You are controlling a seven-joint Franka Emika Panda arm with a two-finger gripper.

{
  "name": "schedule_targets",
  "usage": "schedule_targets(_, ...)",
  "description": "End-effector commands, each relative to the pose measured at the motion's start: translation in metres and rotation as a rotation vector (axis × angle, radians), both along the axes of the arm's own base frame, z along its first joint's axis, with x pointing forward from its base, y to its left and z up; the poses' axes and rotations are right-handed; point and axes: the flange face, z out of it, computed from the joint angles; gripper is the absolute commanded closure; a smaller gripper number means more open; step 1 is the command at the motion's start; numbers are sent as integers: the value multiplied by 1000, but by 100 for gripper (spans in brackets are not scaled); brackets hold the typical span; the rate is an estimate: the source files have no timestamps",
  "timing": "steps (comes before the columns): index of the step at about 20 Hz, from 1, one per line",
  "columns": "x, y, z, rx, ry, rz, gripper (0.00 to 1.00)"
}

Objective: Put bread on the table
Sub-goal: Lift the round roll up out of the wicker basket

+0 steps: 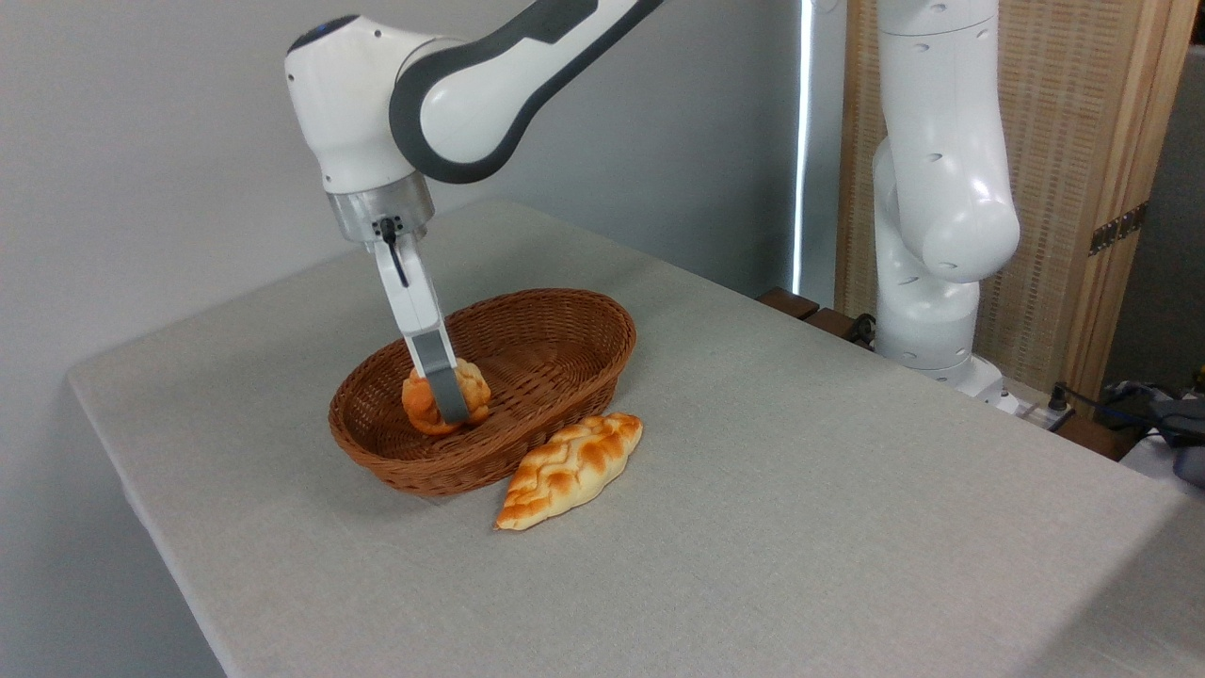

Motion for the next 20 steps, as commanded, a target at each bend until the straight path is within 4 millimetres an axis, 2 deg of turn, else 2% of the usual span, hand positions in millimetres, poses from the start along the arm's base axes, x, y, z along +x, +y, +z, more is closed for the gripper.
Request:
schedule_targets(1,-8,41,58,-80,12,89,66)
schedule_targets(4,-19,80,97,-118,14,143,66)
schedule_targets(8,-22,135,131,-126,29,231,66)
schedule_targets(11,-26,165,140,-110,41,275,63)
schedule_targets(12,-25,171,140,-108,42,281,63)
schedule_targets(16,-19,227,126,-117,63,355,62)
schedule_targets(18,-15,251,117,-115,78,394,60)
schedule_targets(20,-9,266,99,-101,104,422,54)
